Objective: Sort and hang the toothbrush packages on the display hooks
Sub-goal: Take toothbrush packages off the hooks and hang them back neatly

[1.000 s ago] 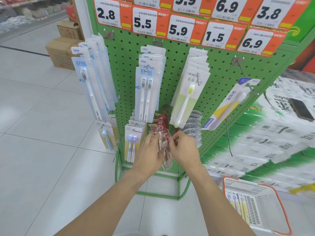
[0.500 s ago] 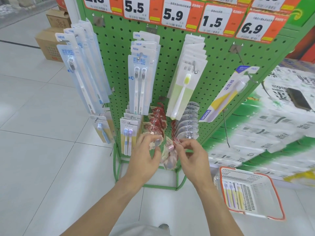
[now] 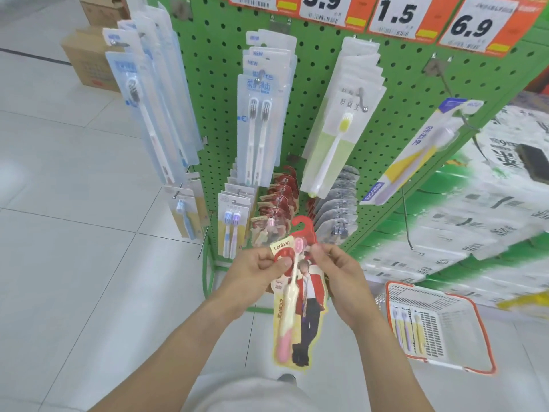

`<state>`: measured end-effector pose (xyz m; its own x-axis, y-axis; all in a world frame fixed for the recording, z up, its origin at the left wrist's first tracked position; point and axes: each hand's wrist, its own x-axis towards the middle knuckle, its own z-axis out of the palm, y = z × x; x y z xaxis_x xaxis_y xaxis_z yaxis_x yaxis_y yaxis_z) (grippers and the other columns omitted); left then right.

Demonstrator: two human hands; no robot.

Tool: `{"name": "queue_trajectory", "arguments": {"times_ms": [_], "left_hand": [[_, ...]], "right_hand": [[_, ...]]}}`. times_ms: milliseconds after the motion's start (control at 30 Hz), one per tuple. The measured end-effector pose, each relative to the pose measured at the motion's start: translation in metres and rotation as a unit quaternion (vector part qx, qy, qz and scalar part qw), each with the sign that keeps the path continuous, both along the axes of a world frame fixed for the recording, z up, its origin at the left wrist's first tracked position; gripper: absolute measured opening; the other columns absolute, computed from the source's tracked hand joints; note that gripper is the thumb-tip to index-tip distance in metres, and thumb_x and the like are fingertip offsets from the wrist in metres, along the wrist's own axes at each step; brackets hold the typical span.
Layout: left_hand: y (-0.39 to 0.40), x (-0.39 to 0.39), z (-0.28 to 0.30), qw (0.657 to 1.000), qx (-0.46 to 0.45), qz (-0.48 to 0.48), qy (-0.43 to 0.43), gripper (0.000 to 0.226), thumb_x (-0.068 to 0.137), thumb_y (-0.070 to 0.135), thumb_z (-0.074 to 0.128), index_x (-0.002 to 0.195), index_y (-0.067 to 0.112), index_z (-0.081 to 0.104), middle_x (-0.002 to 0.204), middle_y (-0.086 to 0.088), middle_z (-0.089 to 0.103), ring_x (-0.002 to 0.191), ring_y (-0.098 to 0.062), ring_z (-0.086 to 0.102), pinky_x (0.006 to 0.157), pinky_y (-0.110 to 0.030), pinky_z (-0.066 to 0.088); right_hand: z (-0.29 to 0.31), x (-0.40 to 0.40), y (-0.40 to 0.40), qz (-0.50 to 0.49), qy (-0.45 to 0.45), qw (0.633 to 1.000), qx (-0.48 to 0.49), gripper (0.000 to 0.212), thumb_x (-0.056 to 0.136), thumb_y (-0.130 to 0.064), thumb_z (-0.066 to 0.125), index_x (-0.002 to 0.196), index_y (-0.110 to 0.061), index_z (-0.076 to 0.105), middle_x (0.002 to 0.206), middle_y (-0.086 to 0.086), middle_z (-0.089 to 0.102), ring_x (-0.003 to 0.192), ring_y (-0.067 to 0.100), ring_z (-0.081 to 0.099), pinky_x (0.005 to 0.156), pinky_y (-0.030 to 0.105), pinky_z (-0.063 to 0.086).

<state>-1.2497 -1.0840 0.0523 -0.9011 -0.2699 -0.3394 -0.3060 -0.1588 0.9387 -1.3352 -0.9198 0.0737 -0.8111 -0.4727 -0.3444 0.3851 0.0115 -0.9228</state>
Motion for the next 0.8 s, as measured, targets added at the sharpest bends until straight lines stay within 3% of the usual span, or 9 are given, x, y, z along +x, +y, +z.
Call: {"name": "queue_trajectory", "arguments": {"times_ms": [100,233,367,467,600,700,800], "left_hand": [[-0.005,0.002,0.003,1.0,-0.013,0.024,0.009,0.022,0.09,0.028,0.075,0.087,0.007,0.072,0.087,-0.018,0.077,0.081,-0.035,0.072,0.079,-0.05,0.056],[-0.007,0.009,0.006,1.0,-0.009,-0.008,0.007,0.013,0.089,0.026,0.077,0.093,0.014,0.075,0.086,-0.009,0.077,0.078,-0.022,0.069,0.078,-0.04,0.052],[-0.009,0.014,0.008,0.998,0.017,-0.057,-0.029,0.038,0.079,0.042,0.082,0.097,0.01,0.074,0.095,-0.024,0.075,0.09,-0.035,0.074,0.089,-0.053,0.057],[-0.009,0.012,0.011,0.999,0.022,-0.016,-0.017,0.025,0.088,0.03,0.077,0.103,0.011,0.075,0.095,-0.015,0.078,0.09,-0.032,0.075,0.089,-0.056,0.056],[-0.008,0.016,0.012,0.998,0.051,-0.028,-0.029,0.033,0.089,0.038,0.072,0.108,0.011,0.073,0.1,-0.019,0.076,0.099,-0.042,0.071,0.093,-0.057,0.055],[-0.007,0.024,0.007,0.994,0.051,-0.082,-0.053,0.023,0.099,0.025,0.064,0.109,0.007,0.071,0.1,-0.023,0.075,0.092,-0.045,0.071,0.084,-0.049,0.058],[0.002,0.029,0.006,0.993,0.089,-0.06,-0.041,0.019,0.099,0.019,0.059,0.106,0.004,0.069,0.096,-0.021,0.076,0.079,-0.032,0.071,0.072,-0.039,0.058]], "right_hand": [[-0.006,0.009,0.003,0.052,0.031,0.998,-0.008,0.026,0.083,-0.016,0.075,0.107,-0.004,0.073,0.097,0.013,0.077,0.079,0.018,0.071,0.065,0.022,0.053],[-0.01,0.01,-0.002,0.002,0.058,0.998,0.001,0.025,0.08,-0.016,0.077,0.101,-0.003,0.075,0.094,0.014,0.077,0.079,0.02,0.069,0.071,0.027,0.053],[-0.006,0.008,-0.005,-0.016,0.067,0.998,-0.002,0.019,0.086,-0.008,0.073,0.103,0.0,0.072,0.095,0.013,0.077,0.08,0.019,0.07,0.074,0.03,0.054],[-0.003,0.012,-0.003,0.006,0.053,0.998,-0.017,0.024,0.088,-0.004,0.07,0.111,0.001,0.069,0.094,0.012,0.077,0.073,0.015,0.069,0.066,0.024,0.054],[-0.003,0.011,0.0,-0.037,0.036,0.999,-0.013,0.021,0.089,-0.001,0.07,0.11,-0.002,0.07,0.09,0.012,0.076,0.066,0.016,0.066,0.055,0.023,0.05],[-0.001,0.007,0.001,-0.067,0.031,0.997,-0.013,0.018,0.09,-0.004,0.069,0.108,-0.007,0.071,0.09,0.006,0.077,0.067,0.016,0.066,0.054,0.023,0.05],[0.002,0.008,0.004,-0.013,0.018,1.0,-0.016,0.03,0.084,-0.009,0.072,0.114,-0.009,0.068,0.093,0.005,0.078,0.068,0.016,0.071,0.054,0.024,0.053]]}}
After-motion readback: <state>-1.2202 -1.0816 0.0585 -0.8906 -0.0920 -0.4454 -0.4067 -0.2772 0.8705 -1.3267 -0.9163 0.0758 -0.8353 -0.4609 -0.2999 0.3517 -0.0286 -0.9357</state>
